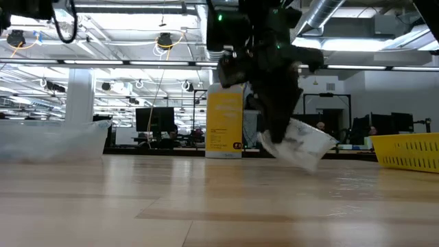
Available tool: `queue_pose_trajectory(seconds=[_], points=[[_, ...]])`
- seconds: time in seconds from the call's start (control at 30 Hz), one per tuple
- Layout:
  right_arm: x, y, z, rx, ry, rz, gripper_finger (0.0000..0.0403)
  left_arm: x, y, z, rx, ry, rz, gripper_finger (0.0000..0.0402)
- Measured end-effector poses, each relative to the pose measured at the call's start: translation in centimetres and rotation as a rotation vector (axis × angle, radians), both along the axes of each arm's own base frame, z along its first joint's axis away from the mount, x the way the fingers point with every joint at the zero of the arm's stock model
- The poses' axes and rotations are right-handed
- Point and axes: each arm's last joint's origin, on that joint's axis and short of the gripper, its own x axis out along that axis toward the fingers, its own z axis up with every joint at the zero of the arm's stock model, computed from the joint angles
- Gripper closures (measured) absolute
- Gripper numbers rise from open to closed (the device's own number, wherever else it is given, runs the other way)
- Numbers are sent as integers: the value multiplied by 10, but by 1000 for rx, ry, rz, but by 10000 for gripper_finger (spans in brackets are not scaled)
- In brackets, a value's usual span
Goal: Pick & Place Travel size toiletries
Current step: Put the white cotton pack into the white bin
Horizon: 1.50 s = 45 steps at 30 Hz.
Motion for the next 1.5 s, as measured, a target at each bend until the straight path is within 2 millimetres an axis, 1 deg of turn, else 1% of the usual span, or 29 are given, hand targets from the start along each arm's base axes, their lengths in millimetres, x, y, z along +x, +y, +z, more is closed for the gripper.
queue_pose_trajectory(seconds=[0.17,0.37,0.5,0.57,0.63,0.7,0.8,0.87,0.97,1.07,1.13,1.2,1.37,1.5], points=[[-8,2,37,6,-110,-30,401,8,11,0,194,2,76,114],[-22,7,95,52,-331,-113,401,22,21,-4,386,45,130,114],[-30,12,133,101,-527,-156,402,39,23,-9,493,67,127,114],[-32,14,147,121,-609,-168,402,50,22,-9,555,44,96,114],[-33,16,156,123,-669,-179,402,62,21,-8,611,1,63,114],[-32,18,160,126,-708,-187,402,73,21,-6,659,-61,49,114],[-30,19,159,126,-720,-201,403,85,23,-4,738,-126,43,114],[-24,21,156,132,-735,-205,403,92,26,-9,779,-115,24,114],[-21,25,152,138,-732,-203,403,102,29,-20,800,-80,-10,114],[-14,28,153,154,-778,-202,403,111,33,-29,791,-51,-40,114],[-14,28,148,155,-757,-214,403,116,34,-34,768,-53,-66,114],[-11,28,150,164,-782,-222,403,120,34,-38,739,-57,-92,114],[-9,27,148,160,-787,-228,403,126,32,-43,729,-72,-108,114],[-7,27,152,154,-833,-232,403,129,33,-47,680,-62,-110,114]])
